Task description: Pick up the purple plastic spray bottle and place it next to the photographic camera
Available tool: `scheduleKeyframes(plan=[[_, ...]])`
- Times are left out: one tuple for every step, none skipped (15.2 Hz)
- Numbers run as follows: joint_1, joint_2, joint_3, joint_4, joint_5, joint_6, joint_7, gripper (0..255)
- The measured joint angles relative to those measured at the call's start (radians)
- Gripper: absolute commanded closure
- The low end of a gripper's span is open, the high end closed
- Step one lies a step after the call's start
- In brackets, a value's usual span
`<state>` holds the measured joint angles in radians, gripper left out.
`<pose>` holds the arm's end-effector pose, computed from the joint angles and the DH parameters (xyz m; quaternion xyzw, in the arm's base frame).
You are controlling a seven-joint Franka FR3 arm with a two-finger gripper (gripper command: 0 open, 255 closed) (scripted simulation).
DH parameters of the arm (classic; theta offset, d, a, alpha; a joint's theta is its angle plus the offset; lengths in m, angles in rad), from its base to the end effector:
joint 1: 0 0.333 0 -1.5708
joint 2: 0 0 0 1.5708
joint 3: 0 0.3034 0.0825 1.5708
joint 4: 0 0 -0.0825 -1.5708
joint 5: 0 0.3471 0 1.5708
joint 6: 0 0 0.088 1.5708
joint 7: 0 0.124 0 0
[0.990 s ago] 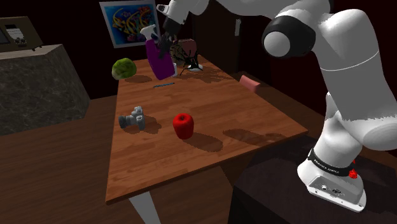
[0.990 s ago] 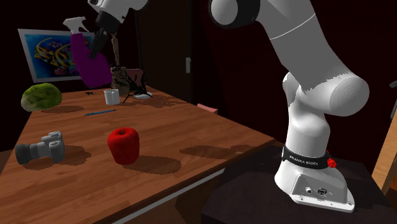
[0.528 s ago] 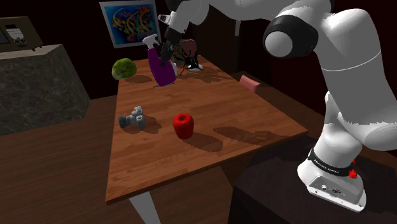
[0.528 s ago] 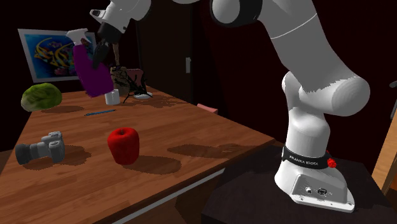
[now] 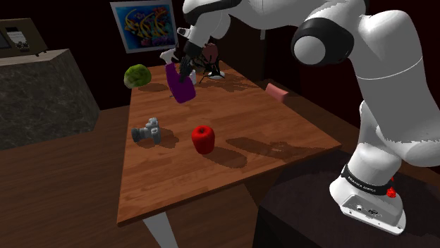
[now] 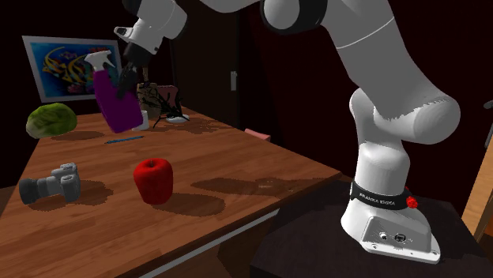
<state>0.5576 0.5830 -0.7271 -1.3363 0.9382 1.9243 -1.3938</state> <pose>0.6838 0.0685 0.4584 -0.8273 -0.4913 -0.2348 0.1380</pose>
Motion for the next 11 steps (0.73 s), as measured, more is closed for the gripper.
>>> scheduleKeyframes(plan=[[0.001,0.003,0.002,-0.008,0.004,0.009,-0.007,255],[0.003,0.004,0.004,-0.019,0.007,0.019,-0.014,255],[0.004,0.006,0.006,-0.029,0.012,0.028,-0.022,255],[0.004,0.01,0.008,-0.036,0.016,0.035,-0.028,255],[0.008,0.01,0.01,-0.048,0.019,0.046,-0.035,255],[0.006,0.017,0.013,-0.051,0.025,0.053,-0.042,255],[0.005,0.021,0.016,-0.058,0.03,0.061,-0.049,255],[0.008,0.022,0.018,-0.071,0.035,0.072,-0.057,255],[0.008,0.026,0.021,-0.077,0.039,0.078,-0.064,255],[0.01,0.027,0.023,-0.088,0.044,0.088,-0.072,255],[0.008,0.032,0.025,-0.092,0.049,0.095,-0.079,255]])
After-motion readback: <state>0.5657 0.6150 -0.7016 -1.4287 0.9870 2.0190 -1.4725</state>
